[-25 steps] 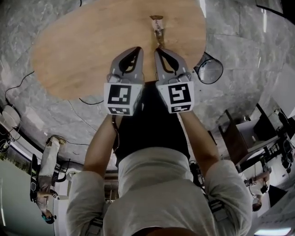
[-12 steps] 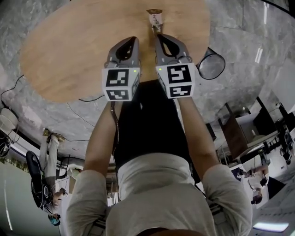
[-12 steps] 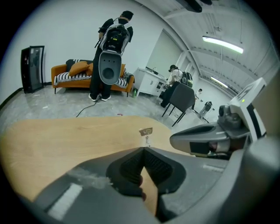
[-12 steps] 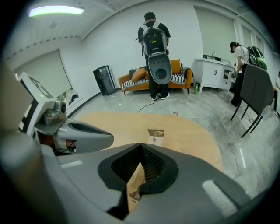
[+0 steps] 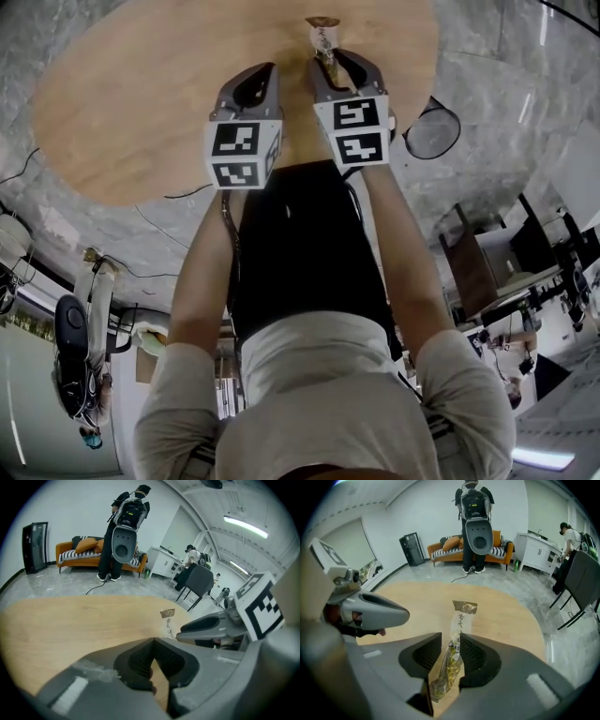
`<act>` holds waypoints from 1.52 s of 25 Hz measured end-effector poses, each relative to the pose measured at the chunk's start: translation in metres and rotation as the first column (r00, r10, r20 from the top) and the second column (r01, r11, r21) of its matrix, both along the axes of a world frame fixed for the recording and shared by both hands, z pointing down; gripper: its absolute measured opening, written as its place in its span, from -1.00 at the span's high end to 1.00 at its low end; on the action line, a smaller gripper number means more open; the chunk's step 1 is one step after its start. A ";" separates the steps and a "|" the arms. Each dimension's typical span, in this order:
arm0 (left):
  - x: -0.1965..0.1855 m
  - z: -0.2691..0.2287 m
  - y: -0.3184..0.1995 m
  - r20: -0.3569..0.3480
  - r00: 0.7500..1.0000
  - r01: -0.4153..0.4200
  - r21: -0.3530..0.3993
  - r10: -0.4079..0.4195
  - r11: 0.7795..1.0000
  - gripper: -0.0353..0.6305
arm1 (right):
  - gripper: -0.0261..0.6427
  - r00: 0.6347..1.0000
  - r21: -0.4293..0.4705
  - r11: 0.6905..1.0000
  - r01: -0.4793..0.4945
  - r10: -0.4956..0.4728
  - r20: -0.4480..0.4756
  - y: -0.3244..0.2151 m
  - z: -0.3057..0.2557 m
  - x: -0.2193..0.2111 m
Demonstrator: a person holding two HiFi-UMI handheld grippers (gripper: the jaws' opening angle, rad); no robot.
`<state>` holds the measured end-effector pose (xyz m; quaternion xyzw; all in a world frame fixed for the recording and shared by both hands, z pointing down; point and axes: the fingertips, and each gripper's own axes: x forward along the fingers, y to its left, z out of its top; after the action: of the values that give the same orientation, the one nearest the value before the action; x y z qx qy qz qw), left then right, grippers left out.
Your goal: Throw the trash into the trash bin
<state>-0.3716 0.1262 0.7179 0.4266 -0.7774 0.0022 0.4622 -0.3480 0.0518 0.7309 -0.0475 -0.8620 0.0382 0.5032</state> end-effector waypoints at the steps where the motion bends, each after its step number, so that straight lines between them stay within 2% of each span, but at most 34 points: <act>1: 0.001 0.001 0.003 -0.006 1.000 0.006 -0.004 -0.006 1.000 0.84 | 0.54 1.000 0.005 1.000 0.009 -0.009 -0.022 0.001 0.006 0.003; 7: 0.006 0.010 0.012 -0.030 0.999 0.012 -0.011 -0.012 1.000 0.84 | 0.54 0.992 0.023 1.000 0.020 -0.017 -0.122 -0.001 0.044 0.014; 12: 0.014 0.009 0.012 -0.039 0.999 0.006 -0.027 -0.008 1.000 0.84 | 0.61 0.994 0.058 0.997 0.048 -0.042 -0.103 -0.009 0.051 0.012; 13: 0.015 0.007 0.013 -0.036 0.999 0.002 -0.031 -0.003 1.000 0.84 | 0.64 0.994 0.056 0.997 0.049 -0.043 -0.100 -0.010 0.049 0.011; 14: 0.015 0.002 0.014 -0.030 1.000 -0.001 -0.035 0.000 0.999 0.84 | 0.82 0.995 0.050 0.998 0.043 -0.038 -0.096 -0.010 0.045 0.009; 16: 0.013 -0.014 0.019 -0.013 1.000 -0.004 -0.041 0.004 0.999 0.84 | 0.88 0.997 0.033 0.999 0.023 -0.021 -0.077 -0.008 0.033 0.007; 20: 0.009 -0.062 0.021 0.032 0.999 -0.014 -0.026 0.015 1.000 0.84 | 0.88 1.000 -0.015 1.000 -0.021 0.021 -0.002 0.001 -0.019 0.004; 26: 0.000 -0.144 0.018 0.104 0.995 0.000 0.025 -0.002 1.000 0.84 | 0.88 0.985 -0.051 0.996 -0.069 0.076 0.154 0.016 -0.139 -0.003; 33: 0.010 -0.249 0.034 0.218 0.974 0.037 0.087 -0.055 0.996 0.84 | 0.88 0.939 -0.026 0.996 -0.085 0.088 0.333 0.048 -0.276 0.007; 38: 0.030 -0.327 0.046 0.297 0.954 -0.009 0.158 -0.039 0.987 0.84 | 0.88 0.900 -0.012 0.993 -0.114 0.109 0.422 0.064 -0.351 0.032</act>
<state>-0.3416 0.1720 0.3906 0.4507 -0.8393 0.0017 0.3041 -0.3163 0.1157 0.3798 -0.0022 -0.9519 0.0503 0.3023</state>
